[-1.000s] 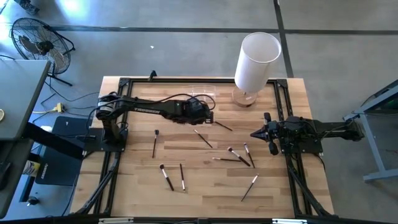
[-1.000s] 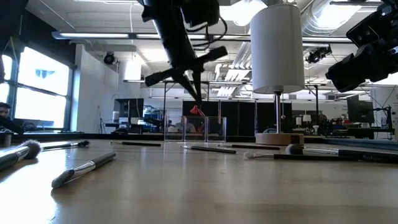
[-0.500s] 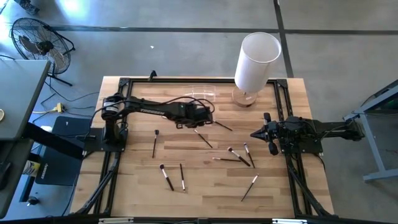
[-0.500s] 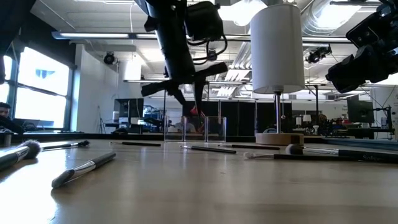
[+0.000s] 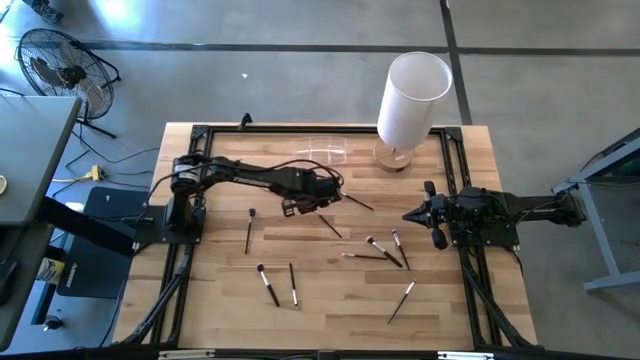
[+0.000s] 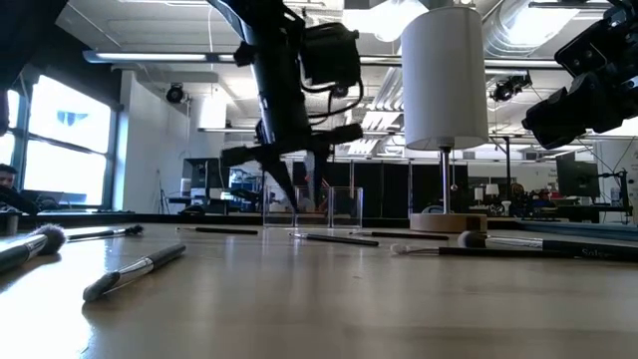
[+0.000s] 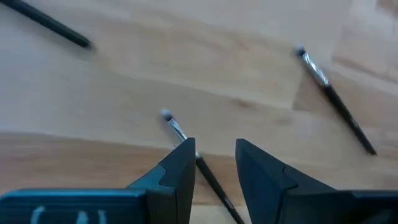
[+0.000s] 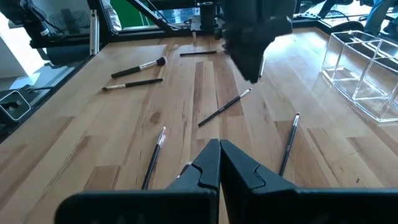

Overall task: Put items in baskets/containers
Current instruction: Put the black eyeshadow brush into the transparent organizer

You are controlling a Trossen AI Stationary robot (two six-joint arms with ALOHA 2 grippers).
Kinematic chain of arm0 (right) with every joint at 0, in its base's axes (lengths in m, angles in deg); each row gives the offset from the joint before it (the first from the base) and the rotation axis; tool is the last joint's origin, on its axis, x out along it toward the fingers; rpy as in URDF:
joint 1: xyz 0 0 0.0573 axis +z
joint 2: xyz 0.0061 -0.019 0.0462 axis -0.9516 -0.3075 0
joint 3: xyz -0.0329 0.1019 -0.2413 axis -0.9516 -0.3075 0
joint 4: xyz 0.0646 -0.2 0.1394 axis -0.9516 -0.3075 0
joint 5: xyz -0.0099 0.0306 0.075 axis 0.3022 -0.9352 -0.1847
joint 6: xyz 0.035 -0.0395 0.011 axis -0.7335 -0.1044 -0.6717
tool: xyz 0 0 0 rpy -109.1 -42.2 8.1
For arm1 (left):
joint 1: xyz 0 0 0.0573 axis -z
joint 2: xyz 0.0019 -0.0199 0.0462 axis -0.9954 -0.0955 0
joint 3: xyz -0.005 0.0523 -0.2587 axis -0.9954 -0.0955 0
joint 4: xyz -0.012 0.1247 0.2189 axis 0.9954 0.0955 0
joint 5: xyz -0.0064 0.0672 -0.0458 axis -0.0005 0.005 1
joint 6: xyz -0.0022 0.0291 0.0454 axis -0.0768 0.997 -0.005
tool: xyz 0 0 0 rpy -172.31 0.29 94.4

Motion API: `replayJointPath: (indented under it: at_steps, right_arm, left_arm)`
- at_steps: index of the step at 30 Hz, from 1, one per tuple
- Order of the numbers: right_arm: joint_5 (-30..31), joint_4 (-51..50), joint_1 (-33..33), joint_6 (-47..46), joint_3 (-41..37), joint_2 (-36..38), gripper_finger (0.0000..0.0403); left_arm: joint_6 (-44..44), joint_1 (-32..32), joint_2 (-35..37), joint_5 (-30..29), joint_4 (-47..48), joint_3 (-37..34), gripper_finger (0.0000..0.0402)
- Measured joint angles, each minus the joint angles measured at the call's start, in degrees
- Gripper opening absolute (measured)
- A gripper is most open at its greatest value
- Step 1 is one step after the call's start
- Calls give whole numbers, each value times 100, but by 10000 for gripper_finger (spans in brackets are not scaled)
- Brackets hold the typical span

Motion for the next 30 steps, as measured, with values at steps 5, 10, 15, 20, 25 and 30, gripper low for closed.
replayJointPath:
  at_steps: [5, 10, 15, 20, 25, 30]
  right_arm:
    - [1, -3, 1, 0, 0, -2, 0]
    - [0, -6, 1, 0, 1, 0, 0]
    - [1, -5, 1, 0, 1, 0, 0]
    - [-1, -5, -1, 0, 0, 0, 1]
    - [0, -5, 1, 0, 1, 0, 1]
    - [1, -5, 1, 0, 0, 0, 1]
  left_arm:
    - [-300, 2, -355, 231, -70, -7, 113]
    - [-389, 0, -341, 216, -49, -9, 113]
    - [-409, 0, -340, 62, -18, -12, 113]
    - [-420, 0, -340, -125, -11, -12, 113]
    - [-381, -46, -340, -289, 102, -12, 113]
    - [-203, -146, -340, -392, 126, -12, 113]
